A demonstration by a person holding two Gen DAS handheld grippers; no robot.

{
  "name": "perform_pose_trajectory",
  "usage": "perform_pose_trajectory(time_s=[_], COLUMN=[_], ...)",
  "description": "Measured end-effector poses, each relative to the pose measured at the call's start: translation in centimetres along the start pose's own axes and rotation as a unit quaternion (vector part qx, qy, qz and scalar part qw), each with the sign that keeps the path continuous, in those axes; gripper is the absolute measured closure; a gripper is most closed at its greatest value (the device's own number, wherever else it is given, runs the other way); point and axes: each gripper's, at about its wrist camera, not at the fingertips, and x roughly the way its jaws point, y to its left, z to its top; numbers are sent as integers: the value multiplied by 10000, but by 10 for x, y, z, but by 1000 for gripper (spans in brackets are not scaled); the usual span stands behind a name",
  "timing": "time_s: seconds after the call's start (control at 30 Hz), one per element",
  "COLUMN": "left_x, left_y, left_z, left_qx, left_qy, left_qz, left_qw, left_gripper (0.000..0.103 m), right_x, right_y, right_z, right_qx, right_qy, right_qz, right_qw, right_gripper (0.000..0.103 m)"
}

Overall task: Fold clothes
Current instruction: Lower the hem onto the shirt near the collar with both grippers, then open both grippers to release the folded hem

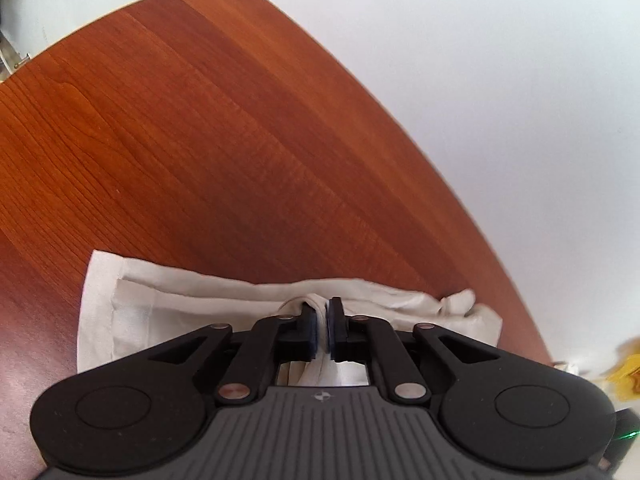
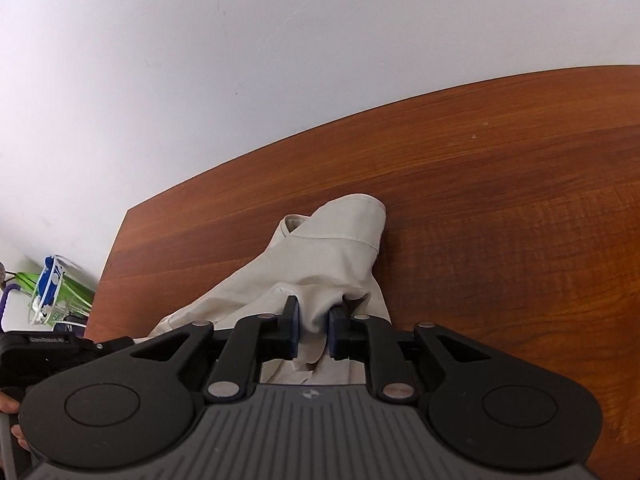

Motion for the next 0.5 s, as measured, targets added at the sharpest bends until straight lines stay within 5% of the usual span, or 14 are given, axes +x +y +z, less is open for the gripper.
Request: perform_pose_trajectory(time_s=[0.1,0.27,0.5], left_x=[-16,-37,-38], left_y=[3,5,-16], left_z=[6,10,-16], left_qx=[-136,55,1246], left_qy=[-248,-472,84], left_qz=[-89,-50,-38], left_qw=[9996,9989,9922], left_gripper=[73,73,73], right_x=[-7,-29,-67], right_y=[3,5,16], right_z=[0,0,-4], right_qx=[24,-3,-440], right_qy=[-179,-535,-798], right_qz=[-61,-313,-640], right_qw=[9998,9981,9938], right_gripper=[62,57,53])
